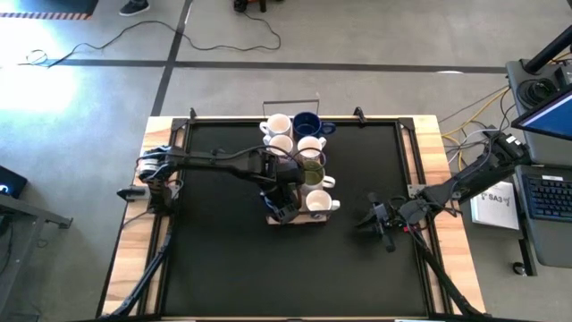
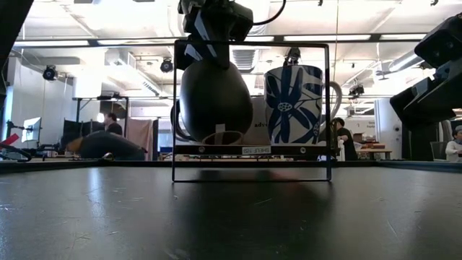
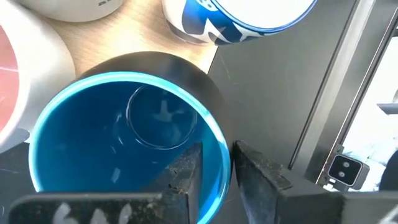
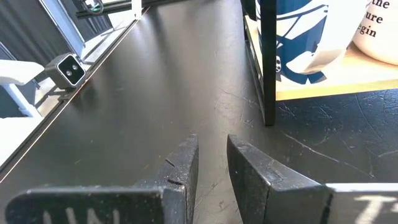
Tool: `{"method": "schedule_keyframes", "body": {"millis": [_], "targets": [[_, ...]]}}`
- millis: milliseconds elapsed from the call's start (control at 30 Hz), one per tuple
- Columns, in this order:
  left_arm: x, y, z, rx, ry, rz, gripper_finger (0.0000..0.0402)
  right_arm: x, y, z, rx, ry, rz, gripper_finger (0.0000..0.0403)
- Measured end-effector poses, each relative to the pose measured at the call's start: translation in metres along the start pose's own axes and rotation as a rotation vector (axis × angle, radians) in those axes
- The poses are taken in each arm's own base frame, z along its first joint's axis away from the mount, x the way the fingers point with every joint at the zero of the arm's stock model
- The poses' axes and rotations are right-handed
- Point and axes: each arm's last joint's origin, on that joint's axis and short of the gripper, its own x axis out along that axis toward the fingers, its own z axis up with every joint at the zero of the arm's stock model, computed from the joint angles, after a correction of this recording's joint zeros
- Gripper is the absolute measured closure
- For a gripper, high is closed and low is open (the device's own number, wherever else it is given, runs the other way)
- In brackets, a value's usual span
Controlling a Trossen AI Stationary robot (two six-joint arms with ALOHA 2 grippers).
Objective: Place coffee mugs
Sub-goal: Put the black mug on the shelf, then return to Home Position
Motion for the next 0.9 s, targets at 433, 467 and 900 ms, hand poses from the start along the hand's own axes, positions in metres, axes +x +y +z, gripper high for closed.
{"method": "schedule_keyframes", "body": {"millis": [433,467,900], "targets": [[-0.012,-0.008,0.004,-0.013,-0.023,-0.03,0.0319,0.0,0.0,0.0,0.0,0.0,-0.001,0.0328],[-0.012,-0.008,0.003,-0.017,-0.022,-0.029,0.0319,0.0,0.0,0.0,0.0,0.0,0.0,0.0328],[-0.028,-0.009,0.001,0.004,-0.045,0.044,0.0319,0.0,0.0,0.0,0.0,0.0,0.0,0.0328]]}}
